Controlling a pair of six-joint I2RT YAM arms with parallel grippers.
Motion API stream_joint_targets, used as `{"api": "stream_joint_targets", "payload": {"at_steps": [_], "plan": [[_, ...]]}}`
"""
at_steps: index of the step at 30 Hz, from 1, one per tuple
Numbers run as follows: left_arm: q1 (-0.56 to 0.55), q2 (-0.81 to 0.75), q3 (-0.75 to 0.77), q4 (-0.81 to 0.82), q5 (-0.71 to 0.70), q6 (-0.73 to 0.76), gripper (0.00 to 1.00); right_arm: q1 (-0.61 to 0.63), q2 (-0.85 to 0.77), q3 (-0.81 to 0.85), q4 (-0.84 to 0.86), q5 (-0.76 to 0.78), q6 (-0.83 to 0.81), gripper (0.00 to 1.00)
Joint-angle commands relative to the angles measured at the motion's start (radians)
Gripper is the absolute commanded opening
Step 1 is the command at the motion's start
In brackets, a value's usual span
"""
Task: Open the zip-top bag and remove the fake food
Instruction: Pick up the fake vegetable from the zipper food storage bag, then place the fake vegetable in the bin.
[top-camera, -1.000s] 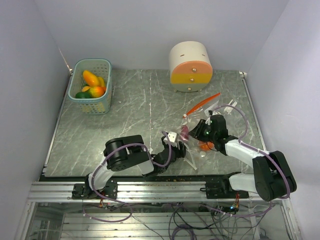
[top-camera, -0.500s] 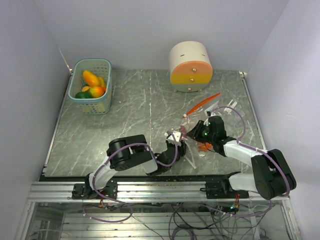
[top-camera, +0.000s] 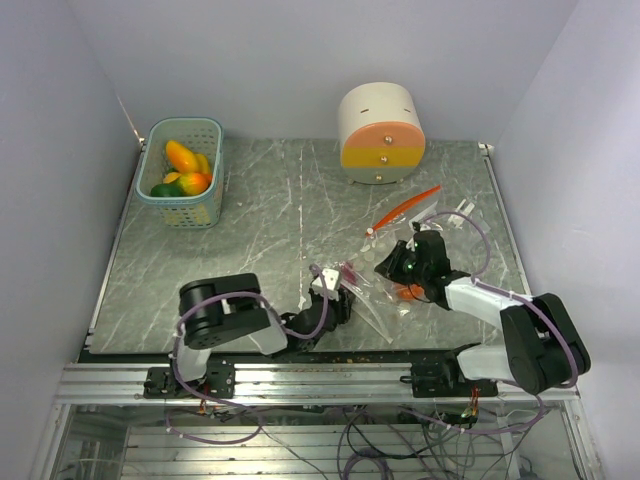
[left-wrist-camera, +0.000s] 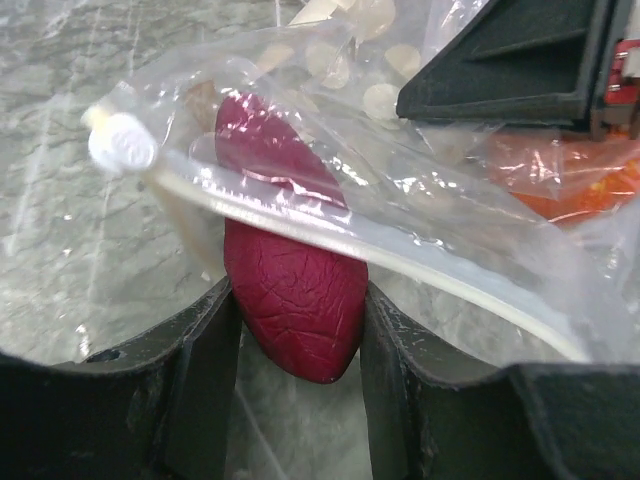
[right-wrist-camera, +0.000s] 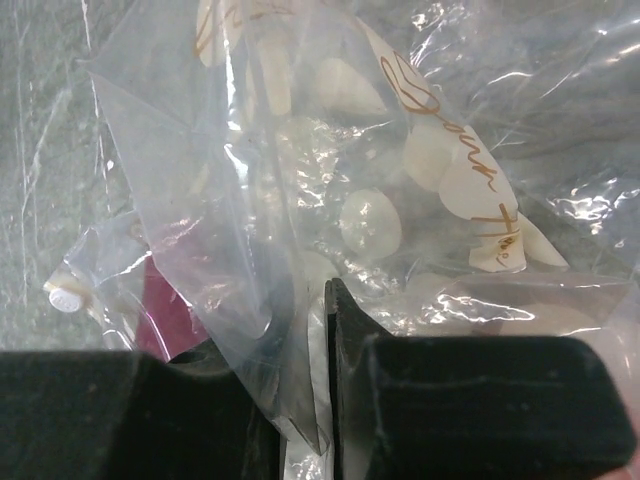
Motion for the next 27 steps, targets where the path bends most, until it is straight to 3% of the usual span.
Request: {"api": "stream_joint_targets", "payload": {"at_steps": [1,6,11,15,19,24,27], "plan": [[-0.014,-0.125,-0.058,-0.090,0.052,-0.051,0.24,0.000,0.033,0.040,-0.026,0.048,-0.015,0.16],[-0.021,-0.259,-0.072,-0.257,0.221,-0.060,0.22,-0.011,0.045,0.062,-0.038,0.066,-0.024,0.15],[-0.026,-0.491,-0.089,-0.482,0.271,-0.099,0.20,-0.013,0.033,0.056,-0.040,0.074,-0.026,0.14],[-0.024,-0.721,-0.065,-0.770,0.137,-0.140,0.21,-0.013,0.027,0.037,-0.022,0.063,-0.022,0.14],[-0.002,-0.829,0.033,-1.002,-0.047,-0.092,0.24,-0.014,0.027,0.014,0.009,0.047,-0.013,0.14],[0.132,-0.865,0.131,-1.081,-0.150,0.029,0.25,-0.012,0.035,0.003,0.031,0.029,-0.009,0.14],[0.238,-0.830,0.228,-1.131,-0.295,0.117,0.26,-0.013,0.021,-0.001,0.032,0.026,-0.014,0.14]]}}
